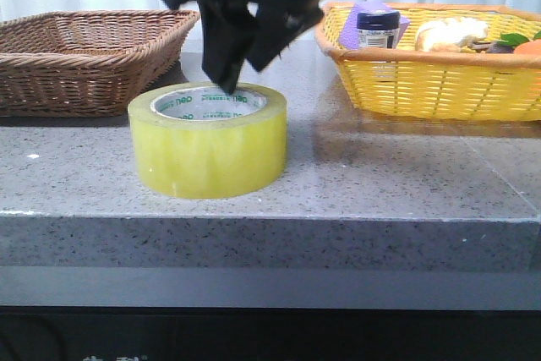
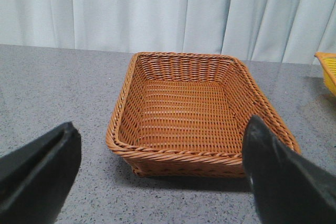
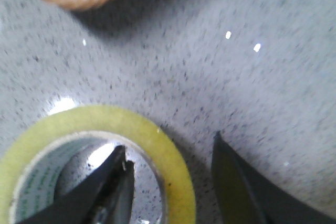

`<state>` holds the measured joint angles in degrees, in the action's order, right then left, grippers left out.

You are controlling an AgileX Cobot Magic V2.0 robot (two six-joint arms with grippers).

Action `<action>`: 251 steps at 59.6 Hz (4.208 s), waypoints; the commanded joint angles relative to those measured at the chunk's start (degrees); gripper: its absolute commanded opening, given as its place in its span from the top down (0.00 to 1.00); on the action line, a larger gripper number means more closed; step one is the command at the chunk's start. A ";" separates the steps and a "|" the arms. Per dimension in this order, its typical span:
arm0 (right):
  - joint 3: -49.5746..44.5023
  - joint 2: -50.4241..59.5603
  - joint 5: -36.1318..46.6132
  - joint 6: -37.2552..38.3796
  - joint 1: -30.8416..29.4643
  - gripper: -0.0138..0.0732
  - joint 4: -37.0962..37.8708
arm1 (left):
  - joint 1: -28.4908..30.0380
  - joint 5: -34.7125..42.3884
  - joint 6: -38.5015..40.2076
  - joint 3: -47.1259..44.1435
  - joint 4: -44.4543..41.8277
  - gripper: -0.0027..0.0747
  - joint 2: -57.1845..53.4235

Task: Transfer tape with both arms
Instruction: 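Lift the tape roll out and set it on the table between baskets, then withdraw the right gripper upward away from the tape roll, then lower the left gripper into the tape roll's hole and grip its rim, then lift the tape roll with the left gripper and lower it into the brown basket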

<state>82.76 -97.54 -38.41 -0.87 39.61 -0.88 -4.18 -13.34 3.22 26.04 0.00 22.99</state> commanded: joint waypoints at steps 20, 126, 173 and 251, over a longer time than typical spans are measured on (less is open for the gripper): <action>6.30 12.03 -0.95 0.87 -1.06 0.86 2.15 | -0.10 4.43 0.45 2.16 0.00 0.17 0.77; -60.80 93.90 16.50 7.48 -23.73 0.94 1.64 | -15.42 -18.05 -3.22 15.21 6.44 0.17 23.08; -61.46 93.90 17.77 7.48 -23.73 0.94 1.64 | -30.53 -11.79 -2.48 33.10 14.67 0.21 62.06; -61.46 93.90 18.67 7.48 -23.73 0.94 1.64 | -1.93 -11.24 -2.48 55.50 8.40 0.95 67.11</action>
<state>19.91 -2.65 -25.09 6.57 16.17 0.56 -7.65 -30.70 0.00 79.22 7.59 90.37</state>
